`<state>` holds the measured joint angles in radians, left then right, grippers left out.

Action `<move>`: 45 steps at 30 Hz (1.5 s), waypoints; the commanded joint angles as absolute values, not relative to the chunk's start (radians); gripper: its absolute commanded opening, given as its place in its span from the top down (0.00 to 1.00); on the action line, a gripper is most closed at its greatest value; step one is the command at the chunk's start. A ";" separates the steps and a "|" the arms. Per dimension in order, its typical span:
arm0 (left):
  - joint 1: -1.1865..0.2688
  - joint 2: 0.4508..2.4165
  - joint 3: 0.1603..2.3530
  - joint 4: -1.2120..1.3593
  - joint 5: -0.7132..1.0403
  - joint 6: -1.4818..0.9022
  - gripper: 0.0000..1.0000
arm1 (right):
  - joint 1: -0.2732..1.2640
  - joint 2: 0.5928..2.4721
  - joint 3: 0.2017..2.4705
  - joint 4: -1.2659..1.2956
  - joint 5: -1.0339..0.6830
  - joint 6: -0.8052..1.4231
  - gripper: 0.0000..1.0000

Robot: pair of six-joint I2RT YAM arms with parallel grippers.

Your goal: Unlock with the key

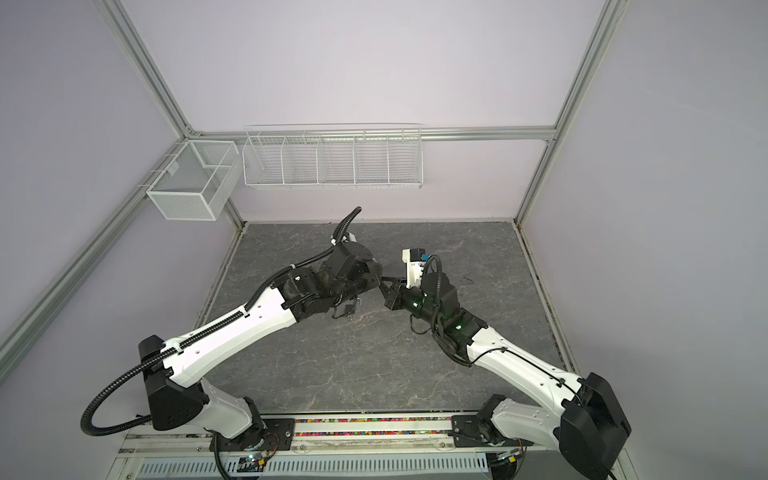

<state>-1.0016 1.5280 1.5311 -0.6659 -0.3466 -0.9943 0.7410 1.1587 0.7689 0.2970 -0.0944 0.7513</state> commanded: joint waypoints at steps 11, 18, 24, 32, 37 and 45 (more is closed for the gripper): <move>-1.004 1.474 1.515 -0.599 -0.313 -1.023 1.00 | 0.739 1.160 0.745 0.392 -0.114 0.835 0.94; -0.978 1.400 1.351 -0.403 -0.200 -1.106 1.00 | 0.736 1.165 0.733 0.536 -0.177 0.996 0.94; -0.953 1.358 1.227 -0.208 -0.080 -1.148 1.00 | 0.730 1.150 0.742 0.632 -0.210 1.096 0.94; -0.953 1.323 1.178 -0.095 -0.070 -1.168 1.00 | 0.733 1.156 0.744 0.737 -0.186 1.212 0.94; -0.953 1.307 1.198 -0.133 -0.116 -1.128 1.00 | 0.748 1.128 0.786 0.575 -0.180 1.084 0.94; -0.950 1.290 1.288 -0.321 -0.237 -0.979 1.00 | 0.760 1.082 0.821 0.287 -0.099 0.886 0.69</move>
